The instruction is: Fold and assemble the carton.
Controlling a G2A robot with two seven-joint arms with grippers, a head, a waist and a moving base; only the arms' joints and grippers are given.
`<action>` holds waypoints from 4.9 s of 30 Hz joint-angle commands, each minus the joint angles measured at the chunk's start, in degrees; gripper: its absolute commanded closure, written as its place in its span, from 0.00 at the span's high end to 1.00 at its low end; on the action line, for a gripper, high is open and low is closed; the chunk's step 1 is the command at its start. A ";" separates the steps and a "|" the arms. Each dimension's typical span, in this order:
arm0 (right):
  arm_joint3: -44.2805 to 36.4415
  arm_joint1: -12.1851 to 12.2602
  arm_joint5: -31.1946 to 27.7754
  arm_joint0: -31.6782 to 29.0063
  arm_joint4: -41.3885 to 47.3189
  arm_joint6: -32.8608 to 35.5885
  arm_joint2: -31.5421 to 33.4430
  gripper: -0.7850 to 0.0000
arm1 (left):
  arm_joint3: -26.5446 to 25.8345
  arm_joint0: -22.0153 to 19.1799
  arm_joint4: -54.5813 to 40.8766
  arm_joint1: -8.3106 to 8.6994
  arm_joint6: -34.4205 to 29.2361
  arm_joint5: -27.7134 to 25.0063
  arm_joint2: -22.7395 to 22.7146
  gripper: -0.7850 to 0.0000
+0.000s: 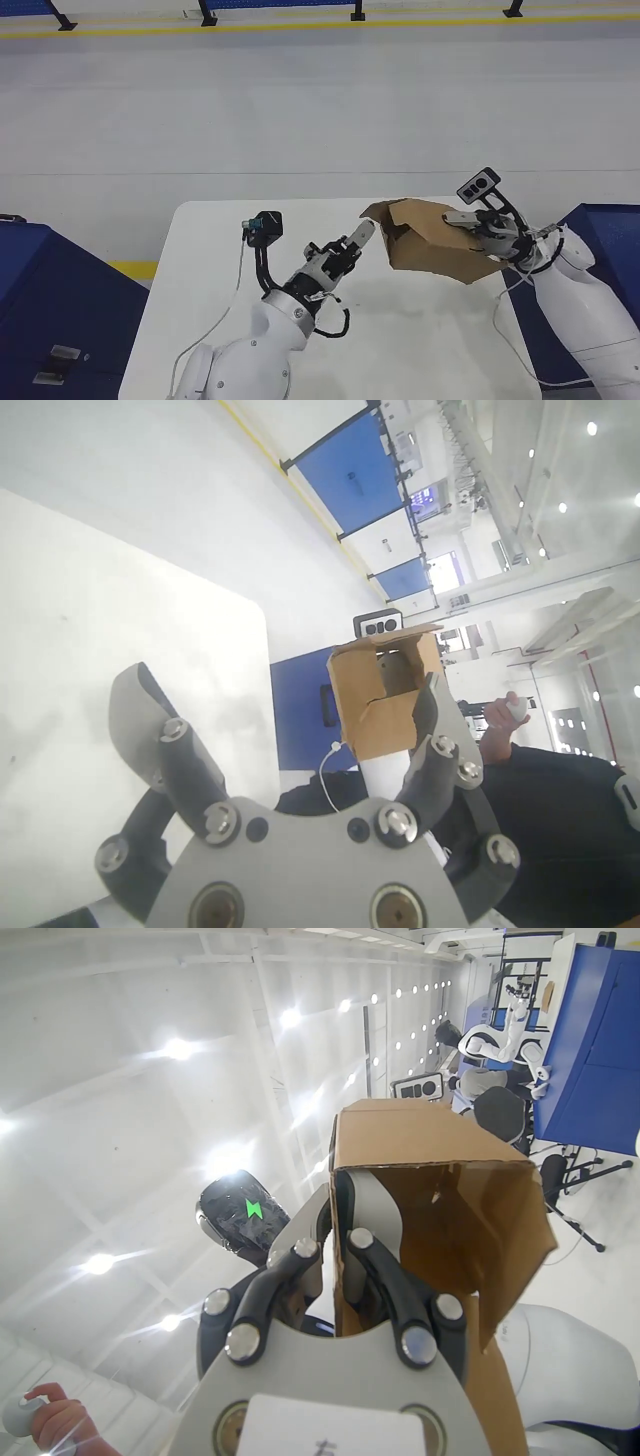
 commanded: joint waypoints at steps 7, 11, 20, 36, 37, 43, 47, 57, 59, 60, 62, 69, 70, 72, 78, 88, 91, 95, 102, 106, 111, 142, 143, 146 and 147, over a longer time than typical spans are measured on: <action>-0.14 -0.53 0.49 -0.13 -1.27 0.50 -0.05 0.00 | 0.00 -2.56 -1.96 -1.02 6.95 -2.47 3.62 0.96; 0.12 -0.78 0.82 -0.15 -1.27 0.62 0.21 0.00 | 0.00 -2.54 -0.80 -1.23 8.91 -2.65 5.76 0.67; 0.86 -1.27 0.36 -0.12 -2.86 0.15 0.86 0.00 | 0.00 -2.19 -0.45 -1.10 6.13 -0.14 6.05 0.72; -0.42 -2.16 -2.50 -0.79 -3.71 -0.44 2.61 0.00 | 0.00 0.48 5.47 -0.46 10.05 -4.83 5.77 0.57; -0.52 -2.23 -2.91 -0.95 -3.71 -0.54 2.70 0.00 | 0.01 0.84 5.49 -0.42 10.33 -5.60 5.78 0.57; -1.40 -2.65 -6.84 -1.84 -4.39 -2.03 3.78 0.00 | 2.38 3.02 7.71 -0.41 15.42 -9.45 7.51 0.61; -2.45 -2.85 -8.25 -2.59 -5.75 -2.60 4.17 0.00 | 4.54 1.91 8.19 -0.67 17.36 -10.85 9.25 0.53; -3.85 -3.31 -8.41 -3.81 -8.44 -2.79 4.18 0.00 | 7.06 -0.60 7.85 -1.14 20.49 -9.64 11.68 0.49; -3.84 -3.39 -8.31 -3.90 -8.62 -2.80 4.38 0.00 | 7.25 -0.87 7.84 -1.17 20.70 -9.31 11.90 0.49; -3.85 -3.42 -8.21 -3.92 -8.72 -2.70 4.47 0.00 | 7.47 -0.98 7.79 -1.18 20.64 -9.07 12.09 0.49; -3.79 -3.48 -8.03 -3.94 -8.80 -2.51 4.70 0.00 | 7.73 -1.38 7.73 -1.24 20.56 -8.29 12.41 0.47; -3.80 -3.66 -7.34 -4.04 -8.95 -2.04 5.76 0.00 | 7.94 -2.30 7.81 -1.36 20.73 -6.69 12.89 0.45; -3.69 -3.69 -7.13 -3.97 -8.83 -2.01 5.94 0.00 | 7.91 -2.28 7.75 -1.37 20.86 -6.71 12.85 0.45; -3.58 -3.75 -6.75 -3.85 -8.80 -1.92 6.10 0.00 | 7.95 -2.20 7.87 -1.37 20.98 -6.46 12.86 0.44; -3.88 -4.07 -6.46 -3.66 -8.85 -2.04 6.03 0.00 | 8.09 -2.33 8.15 -1.41 20.99 -5.60 13.00 0.31; -3.81 -4.54 -6.12 -3.77 -9.71 -2.00 5.72 0.00 | 8.17 -1.83 7.85 -1.03 20.16 -7.74 13.03 0.31; -4.11 -4.65 -5.99 -3.88 -9.77 -1.87 5.79 0.00 | 8.10 -1.64 8.25 -0.86 19.66 -7.87 13.00 0.30; -4.30 -4.79 -5.76 -3.96 -9.67 -1.73 6.02 0.00 | 8.19 -1.52 8.69 -0.72 19.19 -8.00 13.09 0.25; -3.97 -5.04 -4.91 -3.60 -9.67 -1.20 6.14 0.00 | 9.27 -2.43 8.51 -0.82 19.18 -8.35 14.22 0.18; -3.62 -5.17 -4.41 -3.27 -9.61 -0.88 6.24 0.00 | 9.58 -3.03 8.19 -0.97 19.72 -8.04 14.62 0.19; -3.51 -5.36 -3.95 -3.17 -9.34 -0.53 6.24 0.00 | 9.55 -3.30 7.46 -1.09 20.39 -8.01 14.62 0.20; 4.71 -5.59 17.21 1.92 3.47 8.13 -1.07 0.00 | 0.00 6.15 6.81 0.59 19.74 -15.77 3.15 0.28; 4.36 -5.29 17.32 1.94 3.89 8.01 -1.62 0.00 | 0.00 5.30 6.36 0.65 17.29 -16.09 2.81 0.27; 3.87 -4.26 17.57 2.10 4.59 7.76 -2.83 0.00 | 0.00 3.24 4.84 0.72 11.57 -16.28 1.96 0.24; 3.82 -3.91 17.52 2.18 4.67 7.82 -3.10 0.00 | 0.00 2.68 4.85 0.77 10.13 -16.41 1.81 0.23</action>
